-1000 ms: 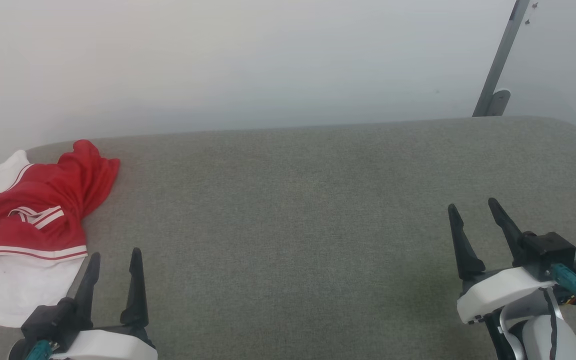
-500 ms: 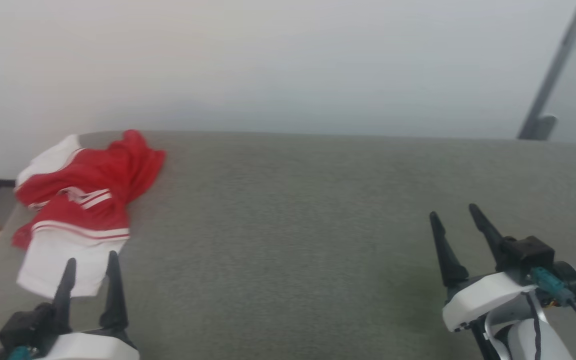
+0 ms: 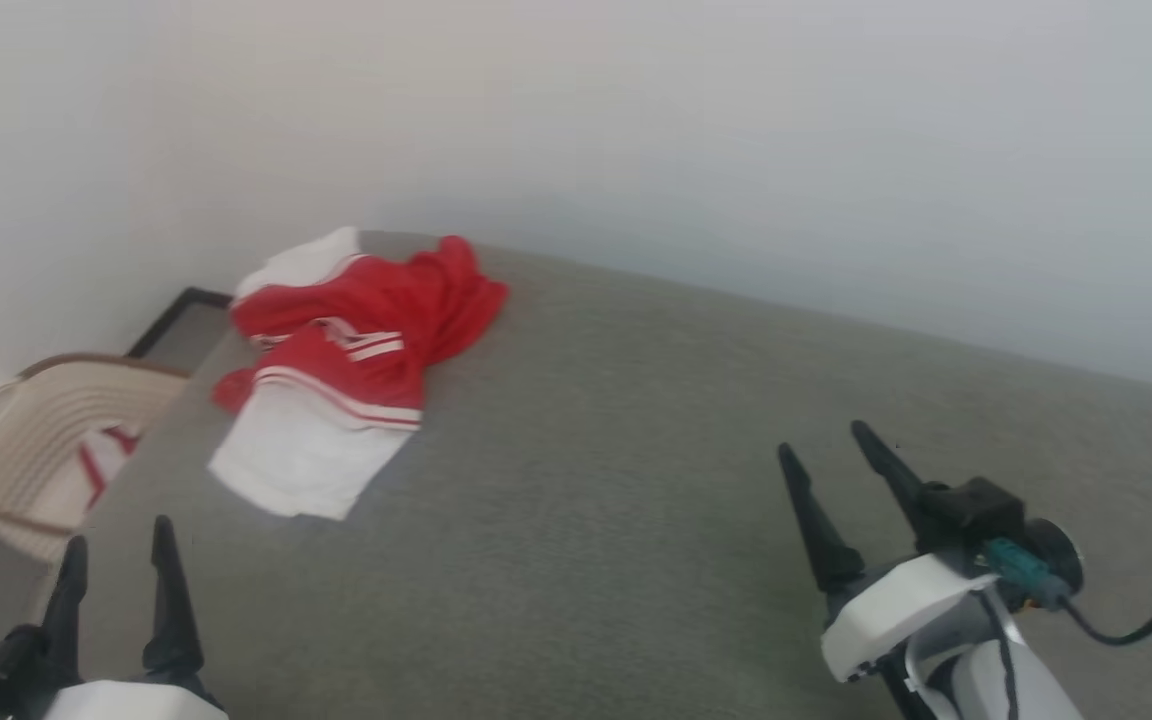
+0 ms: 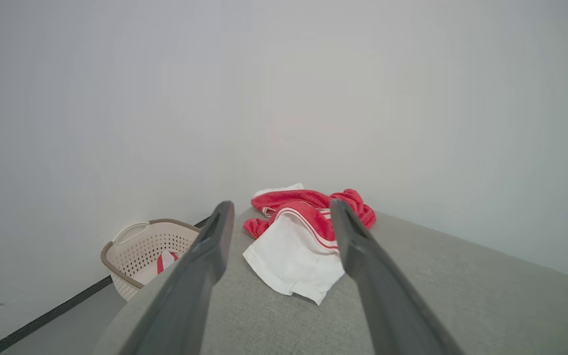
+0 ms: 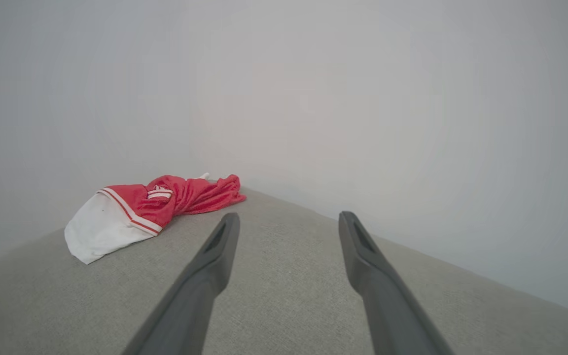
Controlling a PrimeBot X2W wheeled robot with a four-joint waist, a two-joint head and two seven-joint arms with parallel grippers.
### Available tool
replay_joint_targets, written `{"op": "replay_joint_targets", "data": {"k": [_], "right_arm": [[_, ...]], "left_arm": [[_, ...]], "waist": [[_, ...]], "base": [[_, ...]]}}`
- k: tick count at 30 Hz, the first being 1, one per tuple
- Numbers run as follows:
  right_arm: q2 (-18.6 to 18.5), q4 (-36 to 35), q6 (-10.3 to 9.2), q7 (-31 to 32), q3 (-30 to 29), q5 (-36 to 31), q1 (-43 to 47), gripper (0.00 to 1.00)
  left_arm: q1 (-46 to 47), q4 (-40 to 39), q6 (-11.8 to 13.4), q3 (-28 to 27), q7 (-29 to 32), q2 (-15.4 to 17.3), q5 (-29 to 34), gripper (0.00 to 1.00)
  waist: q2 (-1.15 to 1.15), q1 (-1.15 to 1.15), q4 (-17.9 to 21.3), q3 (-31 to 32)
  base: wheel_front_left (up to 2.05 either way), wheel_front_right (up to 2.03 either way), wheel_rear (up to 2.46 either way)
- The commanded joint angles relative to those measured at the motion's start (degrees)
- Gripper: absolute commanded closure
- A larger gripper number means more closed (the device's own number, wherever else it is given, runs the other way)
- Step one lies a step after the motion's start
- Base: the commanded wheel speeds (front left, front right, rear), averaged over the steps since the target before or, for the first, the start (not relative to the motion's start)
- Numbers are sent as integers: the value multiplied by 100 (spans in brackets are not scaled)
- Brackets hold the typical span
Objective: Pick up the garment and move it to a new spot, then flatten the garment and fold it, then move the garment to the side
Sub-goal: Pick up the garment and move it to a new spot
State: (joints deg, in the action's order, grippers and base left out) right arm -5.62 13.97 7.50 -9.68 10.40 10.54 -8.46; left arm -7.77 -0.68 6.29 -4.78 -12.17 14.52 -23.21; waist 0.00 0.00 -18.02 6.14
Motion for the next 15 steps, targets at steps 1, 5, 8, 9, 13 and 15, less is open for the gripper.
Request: {"op": "replay_joint_targets", "data": {"k": [1, 5, 8, 9, 13, 15], "right_arm": [[16, 44, -2, -44, 64, 42, -39, 0], [28, 105, -2, -71, 182, 89, -109, 0], [28, 175, -2, -105, 205, 113, -127, 0], [28, 193, -2, -113, 213, 114, -132, 0], [6, 208, -2, -117, 234, 128, -158, 0], [-11, 208, -2, -108, 237, 130, -170, 0]], "left_arm": [[-79, -68, 49, -41, 38, 24, -11, 0], [-167, -201, 109, -63, 110, 39, -24, 0], [-173, -288, 143, -59, 148, 27, -46, 0], [-183, -307, 150, -65, 152, 19, -60, 0], [-145, -373, 170, -106, 184, 3, -152, 0], [-106, -374, 173, -122, 196, 1, -190, 0]], "waist": [[0, 0, -277, 65], [0, 0, -493, 79], [0, 0, -593, 73], [0, 0, -611, 69], [0, 0, -619, 17], [0, 0, -600, -5]], "base": [[0, 0, 0], [0, 0, 0], [0, 0, 0], [0, 0, 0], [0, 0, 0], [0, 0, 0]]}}
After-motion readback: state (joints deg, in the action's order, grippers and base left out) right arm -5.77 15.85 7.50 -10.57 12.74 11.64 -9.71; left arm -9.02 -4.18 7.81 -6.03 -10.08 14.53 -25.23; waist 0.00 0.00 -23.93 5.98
